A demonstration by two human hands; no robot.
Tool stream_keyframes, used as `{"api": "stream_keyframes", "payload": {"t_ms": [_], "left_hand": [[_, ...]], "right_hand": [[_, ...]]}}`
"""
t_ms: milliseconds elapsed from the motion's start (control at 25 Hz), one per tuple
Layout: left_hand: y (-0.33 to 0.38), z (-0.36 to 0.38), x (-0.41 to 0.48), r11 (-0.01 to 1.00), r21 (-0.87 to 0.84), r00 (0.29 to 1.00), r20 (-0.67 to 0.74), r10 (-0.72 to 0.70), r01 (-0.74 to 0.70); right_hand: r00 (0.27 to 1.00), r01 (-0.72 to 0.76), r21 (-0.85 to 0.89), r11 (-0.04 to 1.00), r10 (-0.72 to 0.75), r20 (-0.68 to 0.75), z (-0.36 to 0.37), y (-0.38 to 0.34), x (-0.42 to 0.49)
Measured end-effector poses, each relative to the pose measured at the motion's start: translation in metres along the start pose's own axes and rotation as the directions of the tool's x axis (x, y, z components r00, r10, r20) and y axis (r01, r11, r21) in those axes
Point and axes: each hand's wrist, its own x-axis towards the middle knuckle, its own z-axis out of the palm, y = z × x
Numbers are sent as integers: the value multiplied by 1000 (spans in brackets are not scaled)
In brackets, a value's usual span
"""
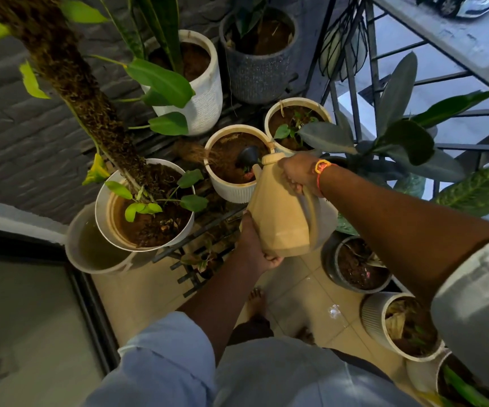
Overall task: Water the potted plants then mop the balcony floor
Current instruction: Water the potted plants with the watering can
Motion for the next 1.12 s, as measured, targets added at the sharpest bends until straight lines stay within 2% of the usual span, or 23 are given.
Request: {"api": "stream_keyframes", "payload": {"t_ms": [240,400,560,760,960,1120], "left_hand": [[-3,6,4,999,41,1000,-26,17,-16],[-4,8,11,999,35,998,-63,31,-28],[-3,10,15,997,33,995,-68,68,-66],[6,12,20,988,82,991,-19,135,-133],[22,24,24,953,180,968,101,229,-244],[31,52,16,936,241,963,145,227,-257]], "right_hand": [[999,31,-58,998,-30,23,-11,0,2],[1000,8,-6,1000,-8,10,-9,5,4],[999,49,60,997,-48,-22,-10,14,2],[990,87,101,991,-74,-123,-5,33,-10],[979,100,213,972,-58,-193,-15,53,-20],[960,112,219,969,-49,-277,-41,51,-12]]}}
